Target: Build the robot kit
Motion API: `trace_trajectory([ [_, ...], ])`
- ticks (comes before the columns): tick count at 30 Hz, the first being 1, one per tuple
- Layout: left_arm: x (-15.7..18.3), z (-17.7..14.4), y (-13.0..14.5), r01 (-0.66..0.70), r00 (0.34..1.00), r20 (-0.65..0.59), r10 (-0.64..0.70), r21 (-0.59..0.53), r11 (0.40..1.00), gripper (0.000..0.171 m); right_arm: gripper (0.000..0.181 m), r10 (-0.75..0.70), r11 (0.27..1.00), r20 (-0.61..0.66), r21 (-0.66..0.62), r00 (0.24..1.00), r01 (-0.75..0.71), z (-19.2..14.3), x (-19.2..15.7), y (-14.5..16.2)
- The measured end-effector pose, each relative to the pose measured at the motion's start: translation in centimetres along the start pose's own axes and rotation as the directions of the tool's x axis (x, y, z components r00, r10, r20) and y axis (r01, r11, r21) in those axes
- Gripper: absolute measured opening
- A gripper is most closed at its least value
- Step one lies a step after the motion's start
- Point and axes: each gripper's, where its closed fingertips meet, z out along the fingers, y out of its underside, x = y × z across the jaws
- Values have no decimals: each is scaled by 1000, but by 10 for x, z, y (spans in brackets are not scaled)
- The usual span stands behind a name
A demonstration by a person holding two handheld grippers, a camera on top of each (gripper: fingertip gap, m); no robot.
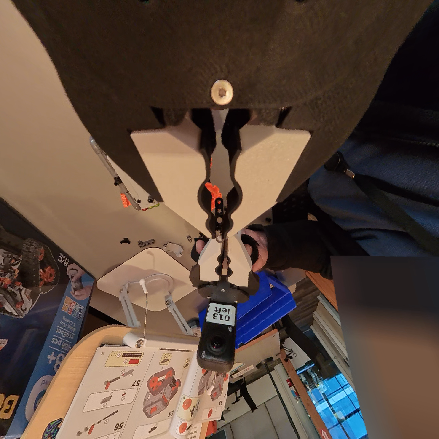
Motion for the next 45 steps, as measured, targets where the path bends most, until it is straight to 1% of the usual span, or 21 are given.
trace_trajectory([
  [2,2,0,-3,17,1000,-26,-17,27,999,3,2,11,1000,1,26,1000,-11,-1,-1,-3],
  [3,3,0,-5,22,999,-31,-21,41,999,10,2,18,999,-5,39,1000,-18,-1,0,-5],
  [5,2,1,-5,19,1000,-19,-19,39,999,15,2,26,998,-4,55,1000,-26,-1,-1,-6],
  [12,7,3,-11,-1,1000,-26,4,98,995,11,2,49,993,7,108,999,-50,-4,-8,-13],
  [14,11,1,-15,6,998,-56,1,130,991,0,2,44,993,-5,111,999,-44,-5,-9,-13],
  [15,10,0,-18,10,999,-49,-2,149,989,0,2,42,993,-27,108,999,-39,-6,-7,-12],
  [16,11,-1,-19,-1,999,-47,9,161,987,4,2,48,992,-35,115,998,-44,-6,-6,-11],
  [18,11,3,-14,-32,999,-15,35,121,992,12,2,62,989,-34,137,997,-57,-7,-8,-12],
  [19,9,3,-14,-42,999,7,41,115,992,22,2,62,989,-41,140,997,-56,-7,-9,-12],
  [20,9,2,-14,-46,999,15,45,114,992,25,2,67,988,-35,144,997,-62,-8,-10,-12],
  [25,15,7,-12,-17,1000,-14,18,97,995,26,2,87,984,-10,160,996,-84,-5,-21,-9],
  [26,19,7,-12,-9,999,-32,13,106,994,23,2,85,984,-8,159,996,-83,-3,-24,-9],
  [28,30,8,-9,-5,998,-65,12,98,995,9,1,78,984,-1,161,997,-77,1,-30,-9],
  [31,41,1,-3,-28,999,-38,31,101,994,6,1,77,984,24,160,997,-80,9,-44,-7],
  [35,66,-23,15,-3,1000,0,3,100,995,6,3,68,988,63,132,996,-75,34,-71,5],
  [36,71,-32,21,3,1000,24,-6,97,995,6,12,60,990,67,121,996,-68,43,-78,9],
  [37,77,-44,28,7,998,56,-12,88,996,6,17,49,994,64,96,997,-55,52,-84,15],
  [39,90,-75,37,17,993,118,-28,90,996,7,17,-8,999,17,43,1000,8,66,-89,25],
  [41,97,-111,51,16,973,228,-28,57,998,7,19,-78,997,-38,-7,996,78,80,-91,33],
  [43,98,-151,65,3,926,377,-7,11,1000,6,24,-135,988,-76,-84,988,129,97,-91,46],
  [45,101,-187,78,21,874,485,-10,-18,1000,6,26,-148,983,-93,-119,985,137,115,-91,56],
])
